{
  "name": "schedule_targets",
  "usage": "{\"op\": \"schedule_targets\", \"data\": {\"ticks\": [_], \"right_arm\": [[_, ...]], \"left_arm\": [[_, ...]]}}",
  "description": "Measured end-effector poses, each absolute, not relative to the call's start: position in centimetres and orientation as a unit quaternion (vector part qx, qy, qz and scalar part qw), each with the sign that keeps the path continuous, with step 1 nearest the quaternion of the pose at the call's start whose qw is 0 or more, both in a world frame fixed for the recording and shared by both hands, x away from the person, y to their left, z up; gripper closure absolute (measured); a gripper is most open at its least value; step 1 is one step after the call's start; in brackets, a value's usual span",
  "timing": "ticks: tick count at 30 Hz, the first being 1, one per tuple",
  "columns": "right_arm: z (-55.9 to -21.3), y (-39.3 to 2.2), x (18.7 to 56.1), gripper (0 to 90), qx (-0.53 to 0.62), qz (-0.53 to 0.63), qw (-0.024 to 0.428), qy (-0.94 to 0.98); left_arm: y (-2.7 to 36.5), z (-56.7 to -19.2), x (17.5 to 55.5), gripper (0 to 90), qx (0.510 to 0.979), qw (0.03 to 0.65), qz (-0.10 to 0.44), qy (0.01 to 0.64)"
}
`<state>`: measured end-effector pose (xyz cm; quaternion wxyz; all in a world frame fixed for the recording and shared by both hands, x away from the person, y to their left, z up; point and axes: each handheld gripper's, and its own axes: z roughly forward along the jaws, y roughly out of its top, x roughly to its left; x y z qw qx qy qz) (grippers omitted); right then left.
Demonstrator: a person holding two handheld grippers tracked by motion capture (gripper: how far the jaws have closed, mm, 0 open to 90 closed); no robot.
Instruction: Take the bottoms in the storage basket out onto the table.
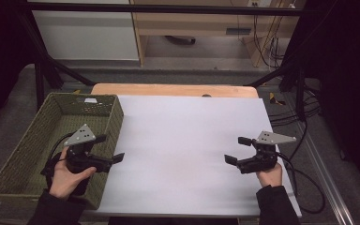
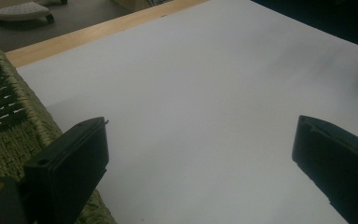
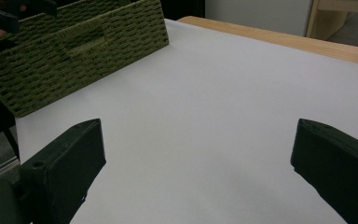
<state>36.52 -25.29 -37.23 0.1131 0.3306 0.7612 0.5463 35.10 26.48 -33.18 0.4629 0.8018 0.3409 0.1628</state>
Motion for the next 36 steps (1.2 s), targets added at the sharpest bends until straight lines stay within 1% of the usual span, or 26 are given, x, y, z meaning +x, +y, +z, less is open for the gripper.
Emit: {"op": "schedule_targets", "data": {"ticks": [17,24,36], "right_arm": [[-37.4,-25.1,36.6,3.5,0.33,0.541,0.111,0.765],[-37.5,-25.0,36.7,3.5,0.33,0.538,0.112,0.768],[-37.5,-25.0,36.6,3.6,0.329,0.537,0.111,0.769]], "left_arm": [[28.0,-32.5,34.7,3.5,0.796,0.454,0.172,0.361],[29.2,-32.0,34.3,3.5,0.792,0.456,0.173,0.367],[30.5,-31.7,33.7,3.2,0.796,0.44,0.178,0.375]]}}
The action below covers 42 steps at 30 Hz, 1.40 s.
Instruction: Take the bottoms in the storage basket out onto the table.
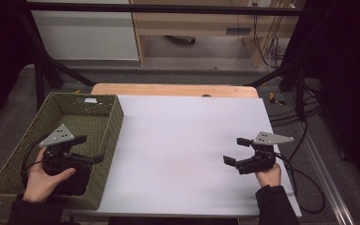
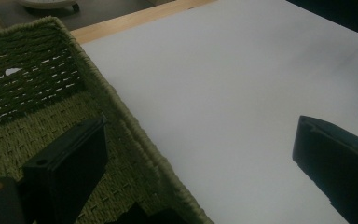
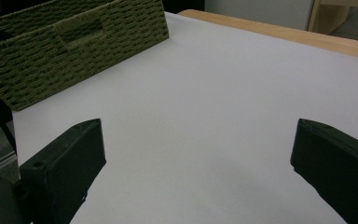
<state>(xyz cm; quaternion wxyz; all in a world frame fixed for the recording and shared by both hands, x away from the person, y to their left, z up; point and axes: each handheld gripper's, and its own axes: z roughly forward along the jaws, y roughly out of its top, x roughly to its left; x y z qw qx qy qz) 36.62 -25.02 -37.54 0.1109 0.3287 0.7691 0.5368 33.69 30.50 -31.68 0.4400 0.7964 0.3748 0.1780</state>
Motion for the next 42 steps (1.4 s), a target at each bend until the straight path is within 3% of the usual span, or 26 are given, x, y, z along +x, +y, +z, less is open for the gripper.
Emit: {"op": "schedule_targets", "data": {"ticks": [42], "right_arm": [[-37.5,-25.0,36.6,3.6,0.327,0.537,0.109,0.77]], "left_arm": [[34.6,-34.3,29.6,3.3,0.803,0.354,0.174,0.447]]}}
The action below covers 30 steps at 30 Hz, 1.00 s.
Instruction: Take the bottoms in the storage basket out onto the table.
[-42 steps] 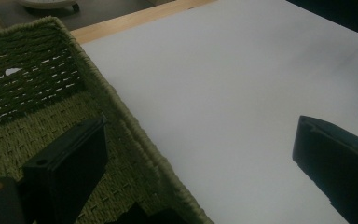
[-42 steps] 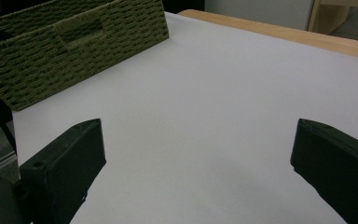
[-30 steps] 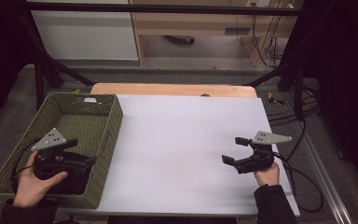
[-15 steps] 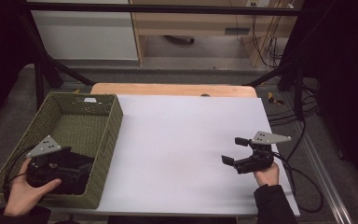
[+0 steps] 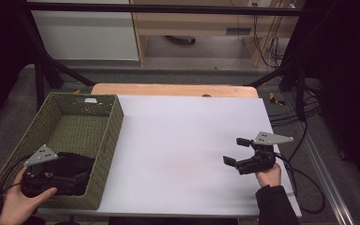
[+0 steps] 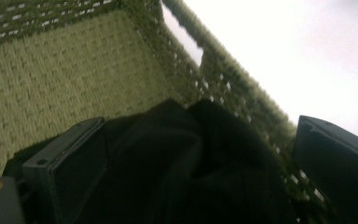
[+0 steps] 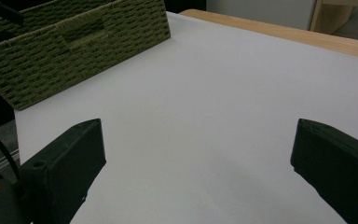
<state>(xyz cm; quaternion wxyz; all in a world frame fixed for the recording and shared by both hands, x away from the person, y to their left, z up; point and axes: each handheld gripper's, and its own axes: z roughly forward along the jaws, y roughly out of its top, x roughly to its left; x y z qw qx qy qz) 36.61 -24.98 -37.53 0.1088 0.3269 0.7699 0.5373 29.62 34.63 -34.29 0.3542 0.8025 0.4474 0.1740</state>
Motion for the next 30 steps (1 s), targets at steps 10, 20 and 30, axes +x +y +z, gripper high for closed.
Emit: {"op": "schedule_targets", "data": {"ticks": [10,20,30], "right_arm": [[-37.6,-24.9,36.7,3.6,0.327,0.534,0.109,0.772],[-37.6,-24.9,36.7,3.6,0.328,0.531,0.107,0.774],[-37.7,-24.9,36.7,3.6,0.331,0.529,0.107,0.774]], "left_arm": [[34.5,-35.0,29.6,8.6,0.81,0.327,0.163,0.458],[34.1,-35.7,30.0,17.5,0.82,0.297,0.157,0.463],[34.4,-35.5,30.4,33.2,0.811,0.303,0.135,0.483]]}}
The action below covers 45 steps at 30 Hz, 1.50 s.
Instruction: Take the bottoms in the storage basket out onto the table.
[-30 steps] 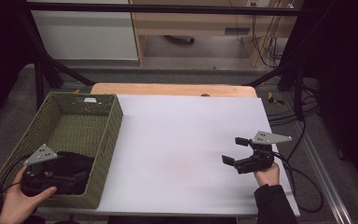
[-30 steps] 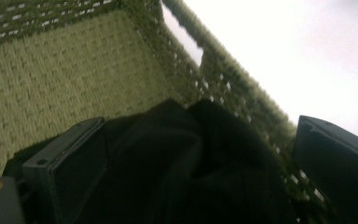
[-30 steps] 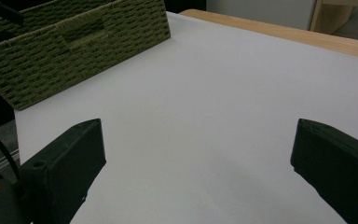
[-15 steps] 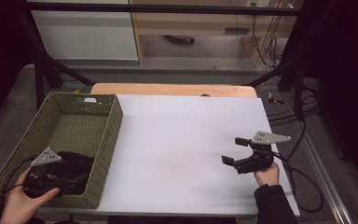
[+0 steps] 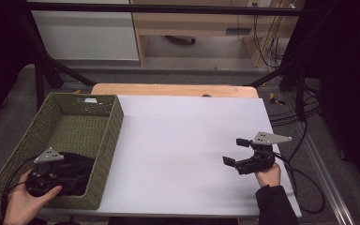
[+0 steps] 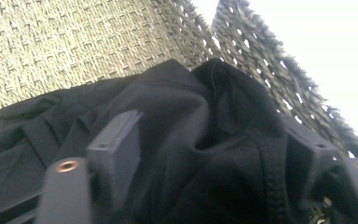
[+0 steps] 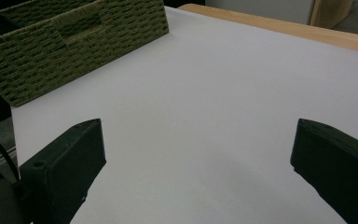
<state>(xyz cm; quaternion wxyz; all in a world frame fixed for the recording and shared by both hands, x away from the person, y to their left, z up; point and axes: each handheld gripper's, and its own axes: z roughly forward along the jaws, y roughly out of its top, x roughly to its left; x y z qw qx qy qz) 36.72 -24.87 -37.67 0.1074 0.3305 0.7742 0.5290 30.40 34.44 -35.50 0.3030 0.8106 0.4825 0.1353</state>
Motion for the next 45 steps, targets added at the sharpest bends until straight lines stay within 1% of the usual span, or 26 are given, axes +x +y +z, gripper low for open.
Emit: {"op": "schedule_targets", "data": {"ticks": [5,8,10,12,15,19,24,27,33,45], "right_arm": [[-37.66,-24.87,36.73,3.6,0.331,0.529,0.108,0.774],[-37.66,-24.87,36.73,3.6,0.331,0.529,0.108,0.774],[-37.65,-24.89,36.72,3.6,0.331,0.53,0.108,0.773],[-37.63,-24.91,36.71,3.6,0.331,0.531,0.108,0.773],[-37.64,-24.9,36.72,3.6,0.331,0.53,0.108,0.773],[-37.68,-24.86,36.75,3.6,0.331,0.528,0.107,0.774],[-37.66,-24.89,36.74,3.6,0.332,0.528,0.107,0.774],[-37.65,-24.89,36.73,3.6,0.331,0.529,0.107,0.774],[-37.67,-24.88,36.76,3.6,0.331,0.529,0.107,0.774],[-37.69,-24.88,36.79,3.6,0.332,0.528,0.107,0.774]], "left_arm": [[34.25,-35.53,30.51,42.7,0.811,0.289,0.147,0.486],[33.99,-35.64,30.58,44.0,0.816,0.273,0.157,0.484],[33.85,-35.71,30.6,46.9,0.819,0.263,0.158,0.486],[33.85,-35.89,30.64,47.7,0.82,0.255,0.153,0.49],[33.82,-35.92,30.67,51.6,0.82,0.255,0.146,0.491],[33.75,-36.03,30.75,62.4,0.823,0.244,0.142,0.492],[33.65,-36.02,30.87,71.9,0.826,0.242,0.125,0.493],[33.73,-35.99,30.94,75.6,0.826,0.245,0.116,0.494],[33.93,-35.9,31.02,78.3,0.82,0.252,0.109,0.502],[34.09,-35.27,30.96,79.1,0.816,0.27,0.113,0.498]]}}
